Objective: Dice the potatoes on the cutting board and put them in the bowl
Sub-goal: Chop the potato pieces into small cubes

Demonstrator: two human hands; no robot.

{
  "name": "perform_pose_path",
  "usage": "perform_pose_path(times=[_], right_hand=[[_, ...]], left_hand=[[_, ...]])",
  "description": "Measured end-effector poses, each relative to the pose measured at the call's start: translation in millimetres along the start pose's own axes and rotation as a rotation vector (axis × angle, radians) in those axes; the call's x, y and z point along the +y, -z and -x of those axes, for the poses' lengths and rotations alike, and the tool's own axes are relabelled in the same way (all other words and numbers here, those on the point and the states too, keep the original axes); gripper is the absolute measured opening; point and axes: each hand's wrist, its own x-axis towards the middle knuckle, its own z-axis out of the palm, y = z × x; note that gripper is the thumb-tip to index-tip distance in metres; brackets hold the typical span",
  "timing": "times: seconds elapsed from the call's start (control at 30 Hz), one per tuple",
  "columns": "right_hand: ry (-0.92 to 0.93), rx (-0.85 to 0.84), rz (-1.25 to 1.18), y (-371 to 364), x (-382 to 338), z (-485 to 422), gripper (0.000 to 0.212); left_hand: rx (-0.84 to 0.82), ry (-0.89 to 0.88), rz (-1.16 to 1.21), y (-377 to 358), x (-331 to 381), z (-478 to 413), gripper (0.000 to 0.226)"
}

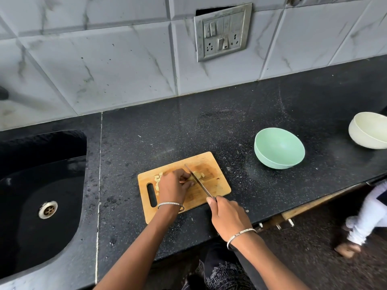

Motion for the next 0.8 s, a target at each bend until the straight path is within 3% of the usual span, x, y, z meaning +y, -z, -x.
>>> perform_pose_path(times=[0.47,0.8], right_hand=[[-0.073,-0.011,0.053,-16,-17,-21,0.041],[0.0,0.022,-0.001,-11,-1,-9,0.046]], left_hand=[[0.01,0.015,0.009,0,-1,4,0.016],[0.029,-0.003,0.038,0,-3,7,0.016]])
